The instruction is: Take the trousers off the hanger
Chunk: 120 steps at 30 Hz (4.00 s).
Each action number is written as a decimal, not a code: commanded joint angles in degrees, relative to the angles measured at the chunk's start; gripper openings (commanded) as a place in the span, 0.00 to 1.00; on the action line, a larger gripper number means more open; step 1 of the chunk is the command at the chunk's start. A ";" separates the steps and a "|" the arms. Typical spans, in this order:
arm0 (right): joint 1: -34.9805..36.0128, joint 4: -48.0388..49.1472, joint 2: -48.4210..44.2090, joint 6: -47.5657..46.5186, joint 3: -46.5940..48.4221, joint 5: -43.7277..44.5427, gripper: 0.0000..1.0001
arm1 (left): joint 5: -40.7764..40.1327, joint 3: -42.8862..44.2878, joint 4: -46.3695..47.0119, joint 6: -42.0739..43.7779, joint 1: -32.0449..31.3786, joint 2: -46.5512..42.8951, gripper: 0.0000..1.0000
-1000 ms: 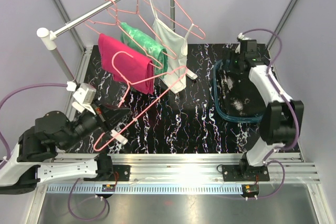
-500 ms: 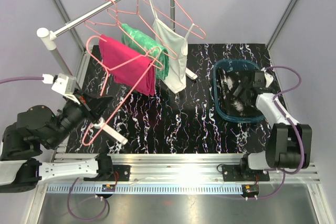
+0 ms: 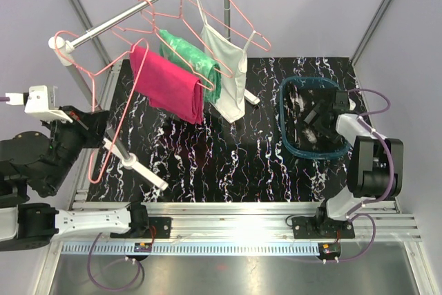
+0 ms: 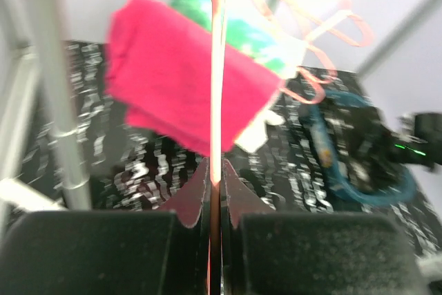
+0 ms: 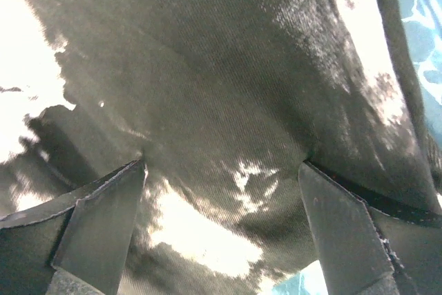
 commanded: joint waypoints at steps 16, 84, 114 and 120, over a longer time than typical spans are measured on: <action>0.84 -15.40 -29.09 -9.89 16.01 -9.08 1.00 | -12.26 3.47 -19.56 -18.75 0.31 15.40 0.00; 0.84 -10.75 -31.47 -6.29 13.73 -22.70 1.00 | 48.45 -5.85 22.88 0.06 37.66 13.38 0.77; 0.84 -9.96 -38.85 1.71 6.52 -25.60 0.99 | 15.27 6.36 30.45 6.30 35.11 36.22 0.72; 0.84 -9.96 -38.94 1.53 5.38 -27.27 0.99 | 11.31 8.99 29.75 7.79 35.20 40.97 0.67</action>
